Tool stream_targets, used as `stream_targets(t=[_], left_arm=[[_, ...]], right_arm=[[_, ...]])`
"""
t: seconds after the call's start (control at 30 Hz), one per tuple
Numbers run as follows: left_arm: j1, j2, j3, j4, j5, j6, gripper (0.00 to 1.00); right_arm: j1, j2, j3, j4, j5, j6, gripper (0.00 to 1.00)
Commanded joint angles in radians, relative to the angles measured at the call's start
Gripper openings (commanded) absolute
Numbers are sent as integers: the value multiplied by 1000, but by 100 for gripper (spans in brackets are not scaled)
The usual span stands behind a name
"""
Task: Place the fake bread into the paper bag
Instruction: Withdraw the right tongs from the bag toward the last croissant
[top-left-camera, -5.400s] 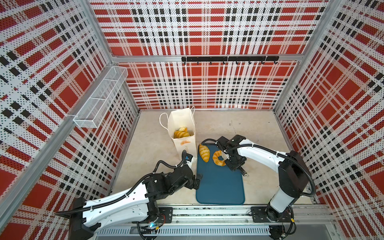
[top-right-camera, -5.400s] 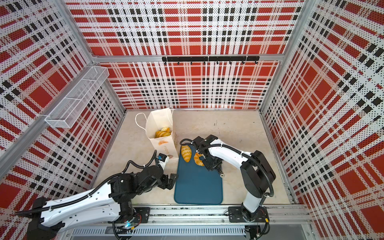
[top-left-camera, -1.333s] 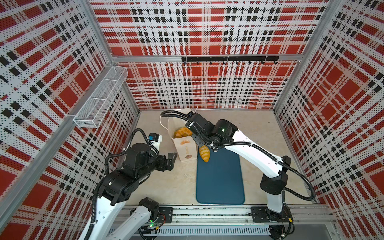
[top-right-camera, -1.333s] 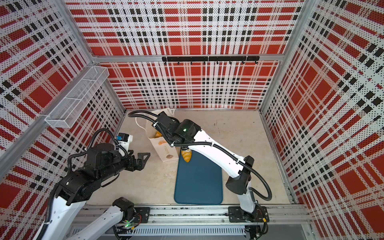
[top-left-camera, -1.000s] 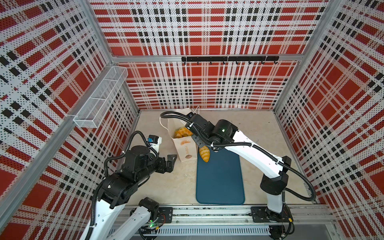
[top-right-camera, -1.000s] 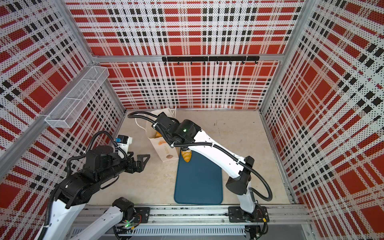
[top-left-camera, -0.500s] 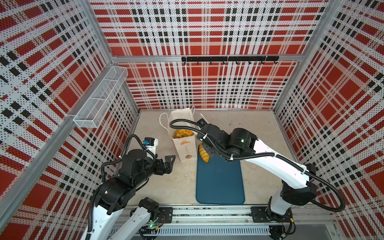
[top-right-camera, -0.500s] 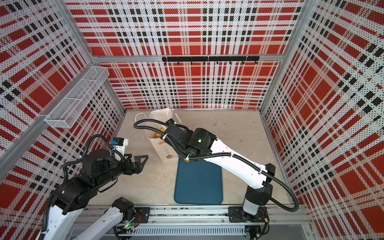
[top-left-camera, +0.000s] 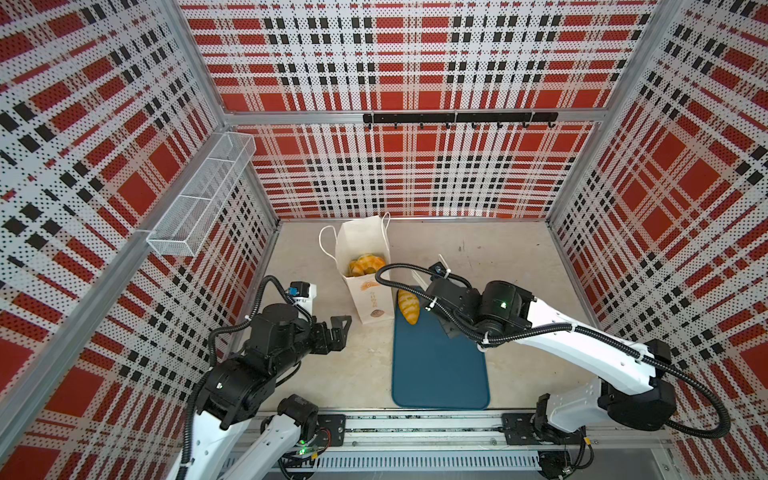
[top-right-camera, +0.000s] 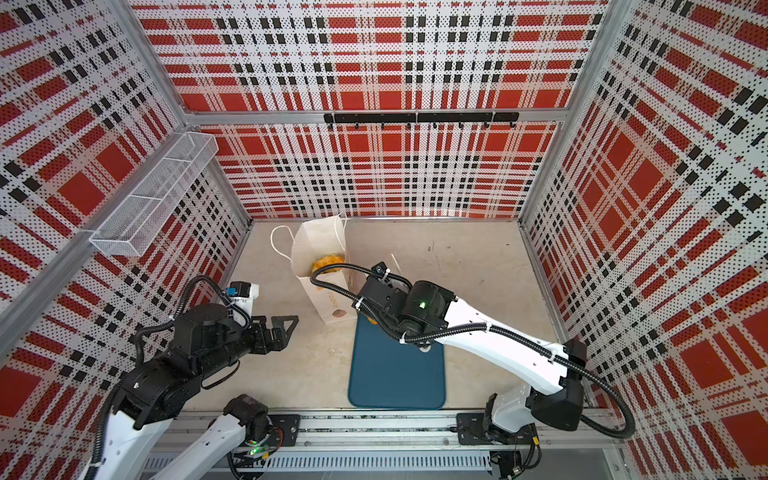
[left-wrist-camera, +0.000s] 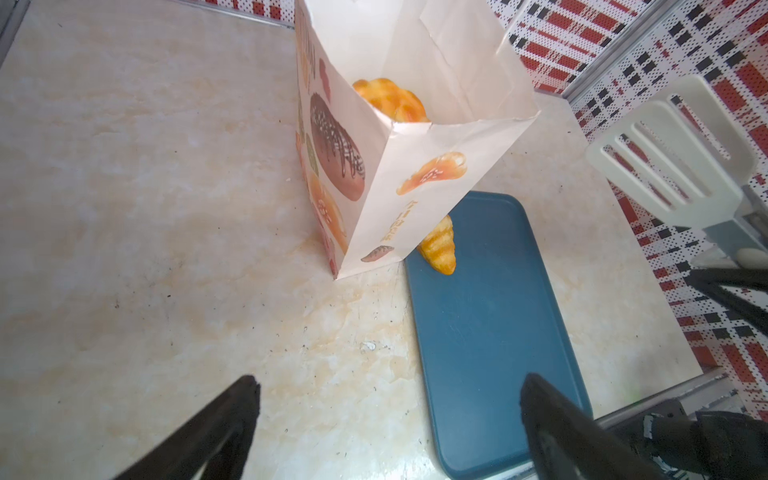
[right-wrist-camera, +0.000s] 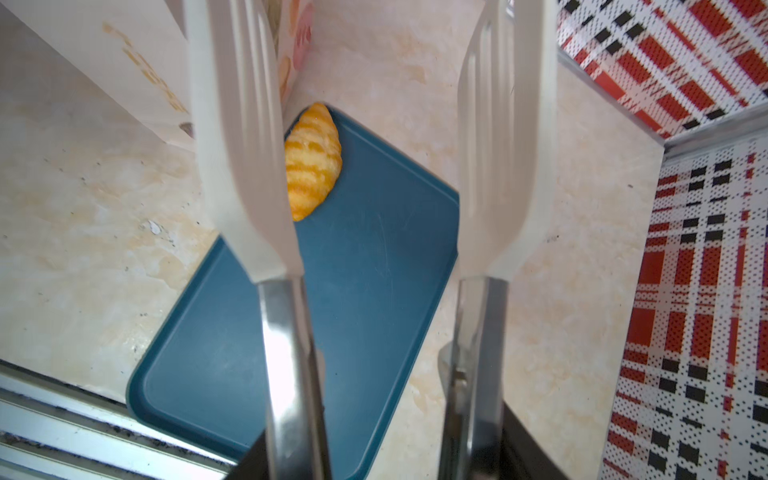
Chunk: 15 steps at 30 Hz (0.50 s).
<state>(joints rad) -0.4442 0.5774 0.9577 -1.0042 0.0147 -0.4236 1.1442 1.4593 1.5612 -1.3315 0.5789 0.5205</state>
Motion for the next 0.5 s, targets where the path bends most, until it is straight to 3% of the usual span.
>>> stream_targets(t=[0.0,0.47], left_arm=[[-40,-17,-31,6,-15,-52,99],[-418,8,-182,87,-252,-252,99]], right_arm=[[3,-37,-74,60,-29,85,56],[3,41,-379,324,-198,210,55]])
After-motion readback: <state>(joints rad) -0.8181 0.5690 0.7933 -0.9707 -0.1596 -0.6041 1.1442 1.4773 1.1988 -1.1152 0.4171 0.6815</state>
